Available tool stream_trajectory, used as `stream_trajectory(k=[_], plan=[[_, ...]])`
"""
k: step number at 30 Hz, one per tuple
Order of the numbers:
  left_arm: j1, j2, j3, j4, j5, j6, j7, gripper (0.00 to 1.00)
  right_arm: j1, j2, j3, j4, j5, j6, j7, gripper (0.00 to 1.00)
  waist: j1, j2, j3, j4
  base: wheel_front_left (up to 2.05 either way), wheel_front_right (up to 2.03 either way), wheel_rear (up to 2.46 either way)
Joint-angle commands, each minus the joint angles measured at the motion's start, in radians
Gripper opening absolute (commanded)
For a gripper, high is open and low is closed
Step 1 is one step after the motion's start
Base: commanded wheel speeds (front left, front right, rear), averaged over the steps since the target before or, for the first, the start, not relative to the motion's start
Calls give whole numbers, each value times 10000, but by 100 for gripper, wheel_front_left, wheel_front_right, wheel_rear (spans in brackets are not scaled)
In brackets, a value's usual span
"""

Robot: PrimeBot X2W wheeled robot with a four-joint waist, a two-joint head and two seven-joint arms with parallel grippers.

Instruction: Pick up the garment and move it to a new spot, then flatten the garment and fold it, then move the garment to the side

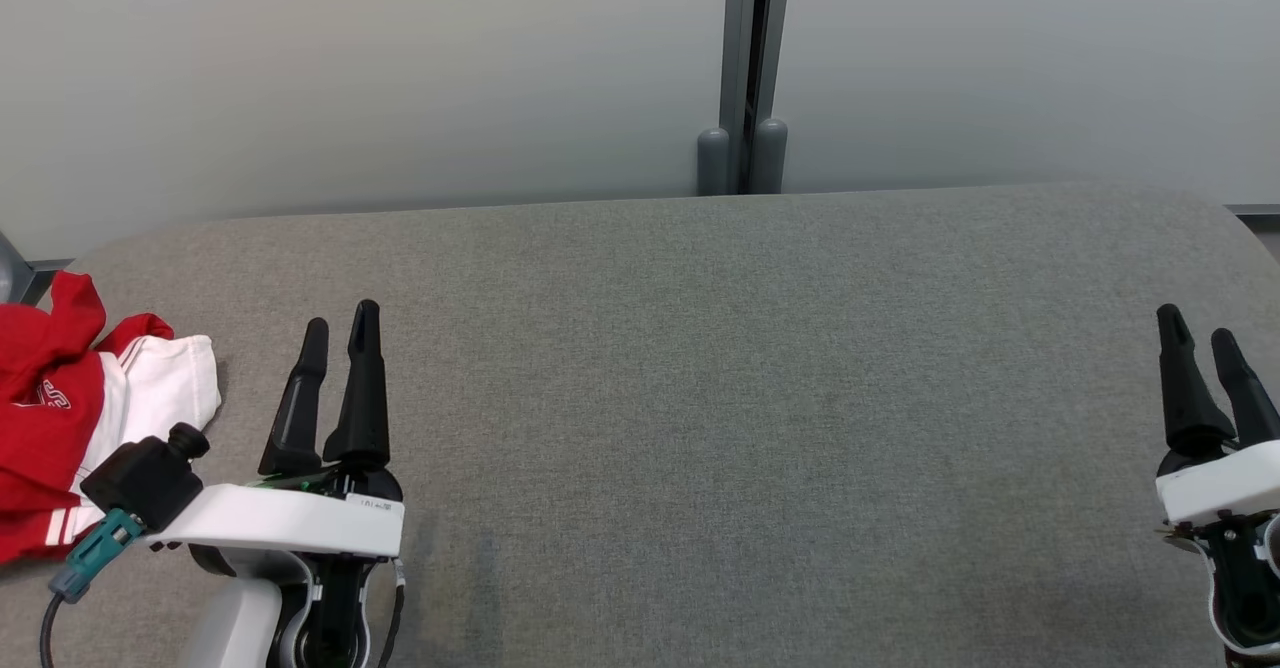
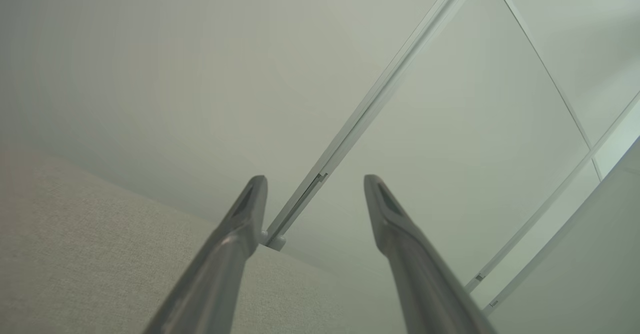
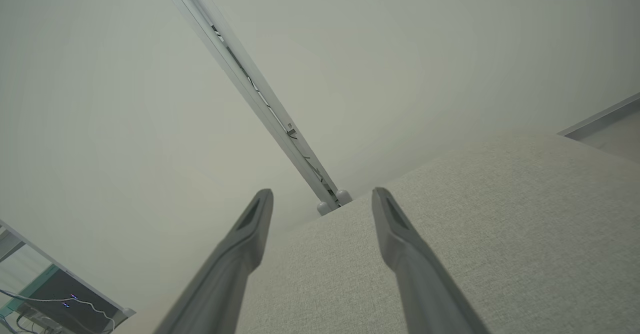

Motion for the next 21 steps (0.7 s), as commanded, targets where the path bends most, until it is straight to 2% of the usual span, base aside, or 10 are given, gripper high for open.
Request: stream_trajectory(k=[1, 6, 21], plan=[[6, 146, 38, -153, 389, 33, 55, 100, 7, -138, 138, -160, -358, 46, -176, 100, 0, -1, -3, 9, 0, 0, 0], [67, 302, -6, -39, 1271, 177, 109, 100, 117, -119, 457, -102, -1179, 48, -524, 100, 0, -1, -11, 20, 0, 0, 0], [277, 490, -14, 323, 2824, 337, 169, 100, 414, 61, 1032, 88, -2999, 53, -1302, 100, 0, -1, -16, 50, 0, 0, 0]])
